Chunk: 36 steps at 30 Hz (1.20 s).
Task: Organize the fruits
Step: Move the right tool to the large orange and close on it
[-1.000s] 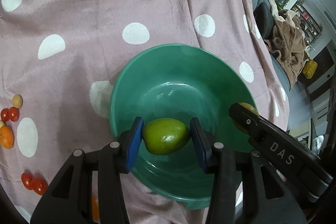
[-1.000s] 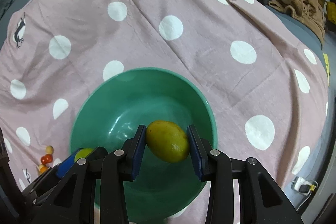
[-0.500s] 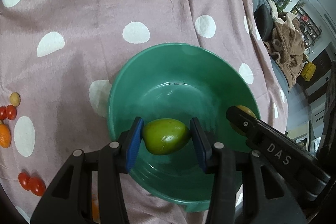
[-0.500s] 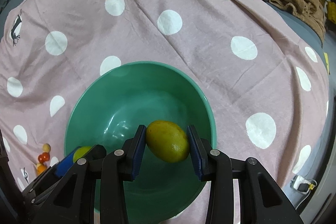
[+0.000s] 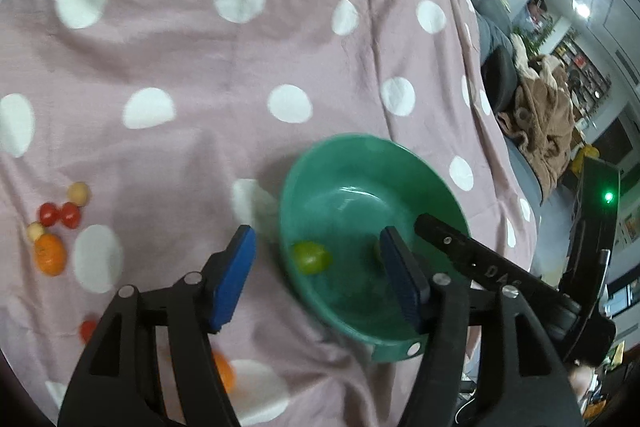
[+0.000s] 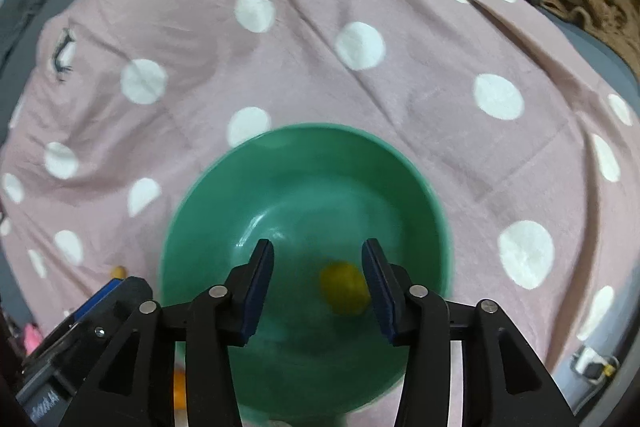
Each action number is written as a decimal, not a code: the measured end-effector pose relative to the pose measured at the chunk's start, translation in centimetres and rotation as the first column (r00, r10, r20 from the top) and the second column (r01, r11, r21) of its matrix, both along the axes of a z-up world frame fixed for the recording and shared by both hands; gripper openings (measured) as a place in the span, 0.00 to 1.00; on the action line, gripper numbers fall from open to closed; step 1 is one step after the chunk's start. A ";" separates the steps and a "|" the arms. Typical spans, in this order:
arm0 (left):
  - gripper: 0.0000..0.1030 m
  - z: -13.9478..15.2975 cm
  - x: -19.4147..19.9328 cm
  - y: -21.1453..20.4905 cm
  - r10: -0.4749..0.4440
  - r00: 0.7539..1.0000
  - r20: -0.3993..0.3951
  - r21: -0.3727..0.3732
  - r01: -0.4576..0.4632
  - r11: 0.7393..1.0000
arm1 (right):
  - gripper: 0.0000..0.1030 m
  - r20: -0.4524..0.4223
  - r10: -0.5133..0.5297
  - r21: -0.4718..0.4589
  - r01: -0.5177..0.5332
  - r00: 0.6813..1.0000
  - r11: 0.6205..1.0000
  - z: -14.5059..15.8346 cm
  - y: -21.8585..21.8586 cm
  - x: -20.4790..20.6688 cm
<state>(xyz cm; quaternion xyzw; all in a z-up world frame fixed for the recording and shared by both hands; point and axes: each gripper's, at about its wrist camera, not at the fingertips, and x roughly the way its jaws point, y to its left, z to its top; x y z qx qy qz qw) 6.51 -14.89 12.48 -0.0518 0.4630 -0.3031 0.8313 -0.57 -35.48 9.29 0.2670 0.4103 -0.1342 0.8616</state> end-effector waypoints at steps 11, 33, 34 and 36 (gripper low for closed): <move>0.65 1.0 0.0 13.7 0.283 0.957 0.067 0.107 -0.289 0.951 | 0.51 0.096 0.204 0.034 -0.208 0.974 0.978 2.5 5.8 1.1; 0.54 -7.8 5.4 20.3 0.395 0.913 -0.104 0.145 -0.379 0.914 | 0.51 -0.231 0.539 -0.012 -0.556 0.810 0.831 -5.4 19.7 1.7; 0.53 -8.0 5.7 20.3 0.394 0.911 -0.122 0.142 -0.377 0.915 | 0.51 -0.245 0.538 -0.020 -0.559 0.806 0.829 -5.7 19.8 1.7; 0.53 -8.1 6.1 20.0 0.398 0.908 -0.126 0.158 -0.378 0.912 | 0.47 -0.278 0.543 -0.019 -0.569 0.792 0.822 -6.5 20.0 1.9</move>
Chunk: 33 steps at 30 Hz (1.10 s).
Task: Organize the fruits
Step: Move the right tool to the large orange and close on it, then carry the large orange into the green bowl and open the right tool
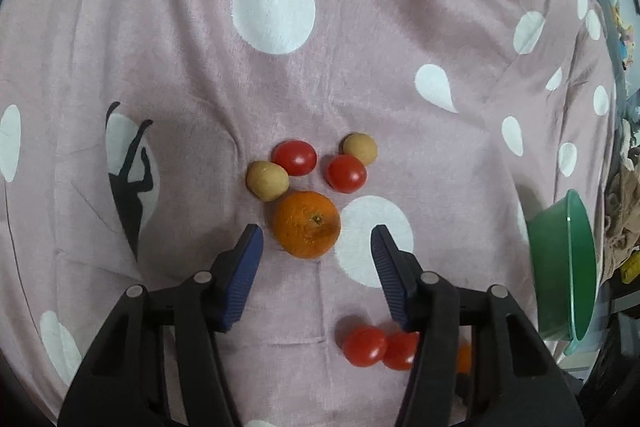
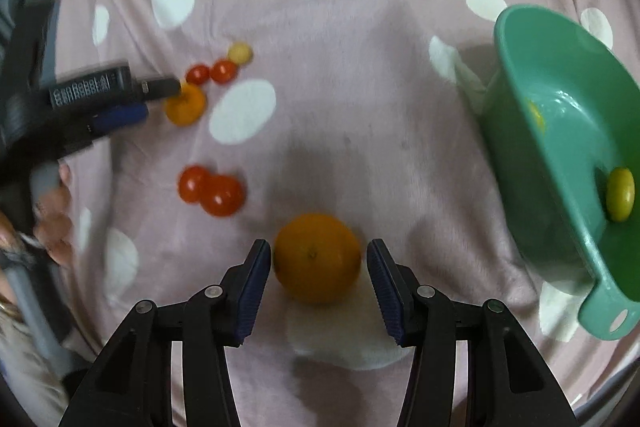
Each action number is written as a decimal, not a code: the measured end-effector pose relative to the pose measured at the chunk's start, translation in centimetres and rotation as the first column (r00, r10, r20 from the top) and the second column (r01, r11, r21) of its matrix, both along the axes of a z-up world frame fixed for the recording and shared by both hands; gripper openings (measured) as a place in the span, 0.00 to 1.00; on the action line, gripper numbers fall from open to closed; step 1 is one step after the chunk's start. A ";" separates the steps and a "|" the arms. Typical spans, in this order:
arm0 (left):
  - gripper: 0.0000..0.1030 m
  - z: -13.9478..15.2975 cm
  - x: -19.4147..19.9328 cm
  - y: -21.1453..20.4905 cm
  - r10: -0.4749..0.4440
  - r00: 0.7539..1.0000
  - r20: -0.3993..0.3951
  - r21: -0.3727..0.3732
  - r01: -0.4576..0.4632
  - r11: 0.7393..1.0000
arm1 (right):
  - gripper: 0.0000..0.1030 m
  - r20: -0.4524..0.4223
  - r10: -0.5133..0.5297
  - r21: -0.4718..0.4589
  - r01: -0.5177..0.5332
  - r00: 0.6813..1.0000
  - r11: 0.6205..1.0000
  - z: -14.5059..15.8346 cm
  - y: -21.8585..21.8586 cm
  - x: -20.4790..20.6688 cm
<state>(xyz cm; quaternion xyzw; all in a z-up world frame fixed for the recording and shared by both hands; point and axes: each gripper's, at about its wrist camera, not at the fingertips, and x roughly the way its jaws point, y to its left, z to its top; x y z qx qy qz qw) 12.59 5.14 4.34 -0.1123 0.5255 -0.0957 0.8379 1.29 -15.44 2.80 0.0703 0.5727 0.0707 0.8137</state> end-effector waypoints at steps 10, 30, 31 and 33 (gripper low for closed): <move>0.48 -2.3 2.1 -0.4 0.031 0.998 -0.058 0.013 -0.030 0.999 | 0.44 0.014 -0.050 0.031 0.050 0.999 0.998 0.7 -0.3 1.8; 0.39 -0.5 -0.7 0.4 0.075 0.997 0.000 0.019 -0.075 0.997 | 0.45 0.036 -0.115 0.085 0.112 0.993 0.990 2.5 -0.4 6.3; 0.39 0.1 -1.1 0.4 0.074 0.997 0.014 0.025 -0.074 0.997 | 0.44 0.037 -0.119 0.083 0.116 0.992 0.990 2.5 -0.5 6.3; 0.39 1.2 -1.8 0.3 0.081 0.996 0.038 0.023 -0.082 0.996 | 0.45 0.043 -0.127 0.087 0.123 0.991 0.989 2.8 -0.9 6.0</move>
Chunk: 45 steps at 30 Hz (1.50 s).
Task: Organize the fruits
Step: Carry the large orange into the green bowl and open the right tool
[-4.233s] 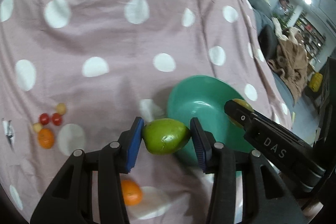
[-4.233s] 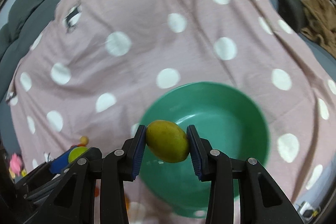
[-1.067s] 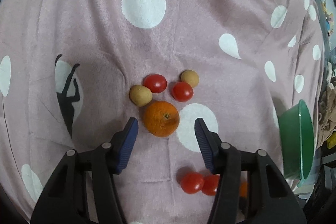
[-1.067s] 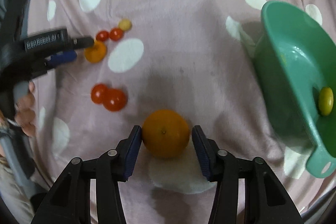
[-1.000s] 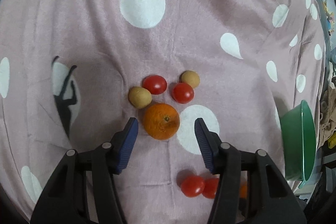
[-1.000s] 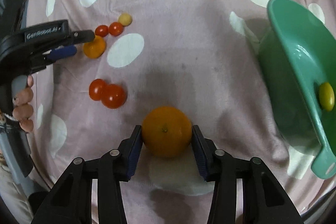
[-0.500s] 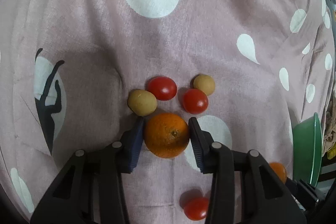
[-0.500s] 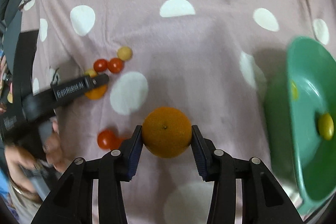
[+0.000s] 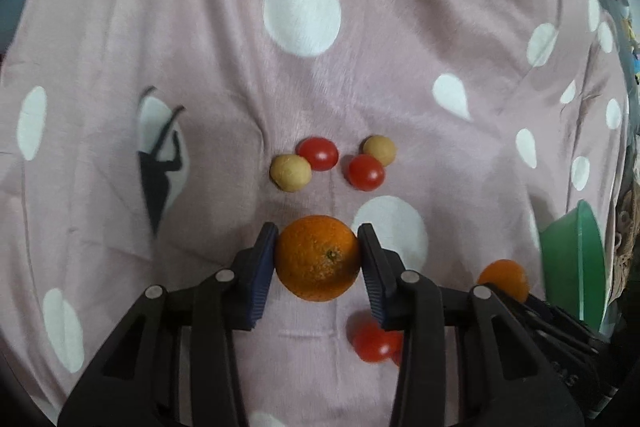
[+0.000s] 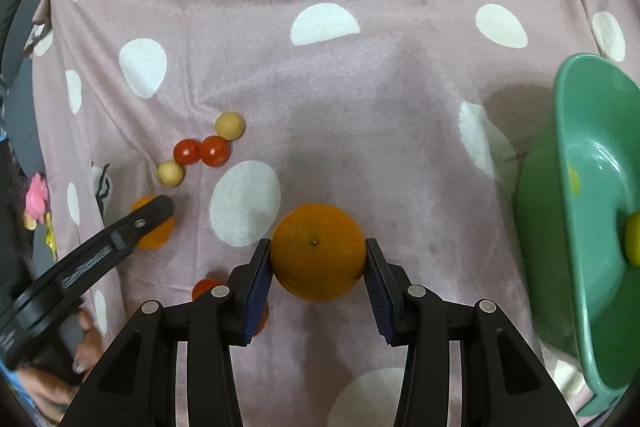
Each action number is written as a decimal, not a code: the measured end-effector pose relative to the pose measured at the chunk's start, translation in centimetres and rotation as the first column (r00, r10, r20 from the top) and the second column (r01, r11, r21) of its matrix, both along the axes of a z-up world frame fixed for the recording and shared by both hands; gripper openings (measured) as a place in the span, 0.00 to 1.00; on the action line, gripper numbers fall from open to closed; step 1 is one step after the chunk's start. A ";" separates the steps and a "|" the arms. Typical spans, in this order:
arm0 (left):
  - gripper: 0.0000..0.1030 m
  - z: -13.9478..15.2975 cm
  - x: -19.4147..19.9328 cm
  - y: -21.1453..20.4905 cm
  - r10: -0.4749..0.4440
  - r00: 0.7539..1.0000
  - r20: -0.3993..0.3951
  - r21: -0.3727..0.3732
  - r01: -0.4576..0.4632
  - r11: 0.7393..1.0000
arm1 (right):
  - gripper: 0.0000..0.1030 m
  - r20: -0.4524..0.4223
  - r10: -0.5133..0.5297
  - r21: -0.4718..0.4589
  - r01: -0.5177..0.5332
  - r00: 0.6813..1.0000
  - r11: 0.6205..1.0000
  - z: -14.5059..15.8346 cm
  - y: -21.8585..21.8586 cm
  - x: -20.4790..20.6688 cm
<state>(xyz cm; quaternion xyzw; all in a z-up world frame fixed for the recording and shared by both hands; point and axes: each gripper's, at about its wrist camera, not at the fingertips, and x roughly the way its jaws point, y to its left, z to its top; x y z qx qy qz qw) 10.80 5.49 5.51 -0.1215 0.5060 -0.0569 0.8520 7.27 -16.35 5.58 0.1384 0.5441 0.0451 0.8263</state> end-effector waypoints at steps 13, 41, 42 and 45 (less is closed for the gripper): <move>0.39 3.2 -3.0 -2.7 -0.098 0.992 0.074 -0.010 0.099 0.995 | 0.45 0.068 -0.032 0.018 0.031 0.997 0.999 1.4 -0.8 -0.7; 0.39 7.6 -6.5 -12.6 -0.261 0.942 0.210 -0.071 0.281 0.957 | 0.45 0.285 -0.227 0.014 0.233 0.931 0.972 7.0 -8.6 -5.7; 0.39 7.7 -6.6 -13.1 -0.269 0.939 0.215 -0.073 0.290 0.954 | 0.45 0.293 -0.244 0.006 0.253 0.925 0.967 7.2 -9.1 -6.0; 0.39 7.7 -6.6 -14.6 -0.290 0.931 0.221 -0.069 0.312 0.948 | 0.45 0.304 -0.288 0.005 0.300 0.908 0.954 7.5 -10.5 -6.6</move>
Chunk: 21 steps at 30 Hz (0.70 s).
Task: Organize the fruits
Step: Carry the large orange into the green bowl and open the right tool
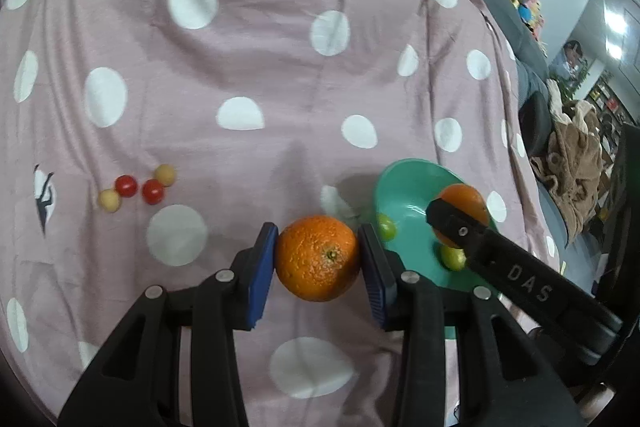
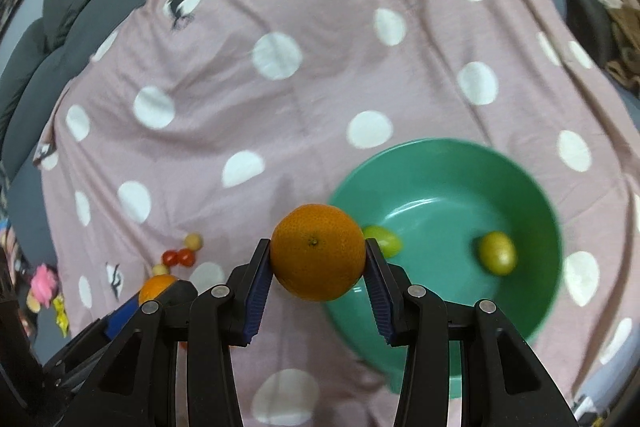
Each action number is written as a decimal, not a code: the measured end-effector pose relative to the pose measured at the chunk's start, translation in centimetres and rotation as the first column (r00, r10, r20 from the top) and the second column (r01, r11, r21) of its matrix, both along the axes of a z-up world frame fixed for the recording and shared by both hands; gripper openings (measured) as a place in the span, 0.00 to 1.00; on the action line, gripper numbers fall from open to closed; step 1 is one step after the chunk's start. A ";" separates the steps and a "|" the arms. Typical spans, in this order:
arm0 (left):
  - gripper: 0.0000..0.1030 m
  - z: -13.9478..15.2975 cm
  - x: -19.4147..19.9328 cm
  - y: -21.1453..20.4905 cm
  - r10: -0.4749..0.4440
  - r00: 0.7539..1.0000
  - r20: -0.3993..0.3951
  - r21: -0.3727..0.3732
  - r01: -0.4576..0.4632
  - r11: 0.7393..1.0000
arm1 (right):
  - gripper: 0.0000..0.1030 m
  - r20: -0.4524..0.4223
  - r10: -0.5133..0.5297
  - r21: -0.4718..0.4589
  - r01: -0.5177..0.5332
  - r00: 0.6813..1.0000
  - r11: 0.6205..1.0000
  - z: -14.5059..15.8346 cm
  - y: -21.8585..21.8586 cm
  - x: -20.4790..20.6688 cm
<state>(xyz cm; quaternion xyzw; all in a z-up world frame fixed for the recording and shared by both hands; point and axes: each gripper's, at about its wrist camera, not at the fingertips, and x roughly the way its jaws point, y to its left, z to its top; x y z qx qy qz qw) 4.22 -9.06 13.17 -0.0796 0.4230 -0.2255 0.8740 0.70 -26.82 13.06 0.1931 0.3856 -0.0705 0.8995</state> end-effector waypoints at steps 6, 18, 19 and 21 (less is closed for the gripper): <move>0.39 -0.8 0.1 -3.5 -0.065 0.998 -0.007 0.008 0.065 0.998 | 0.45 -0.016 -0.129 -0.030 0.128 0.992 0.991 -0.3 -3.4 -1.1; 0.39 -2.0 0.5 -8.2 -0.152 0.988 -0.014 0.055 0.152 0.987 | 0.45 -0.080 -0.233 0.045 0.237 0.969 0.970 -2.7 -8.2 -2.2; 0.39 -2.2 0.4 -8.6 -0.158 0.987 -0.016 0.059 0.158 0.986 | 0.45 -0.079 -0.233 0.045 0.237 0.969 0.971 -2.8 -8.4 -2.3; 0.39 -2.5 0.5 -8.9 -0.164 0.986 -0.023 0.065 0.165 0.984 | 0.45 -0.083 -0.236 0.046 0.241 0.968 0.970 -2.8 -8.4 -2.3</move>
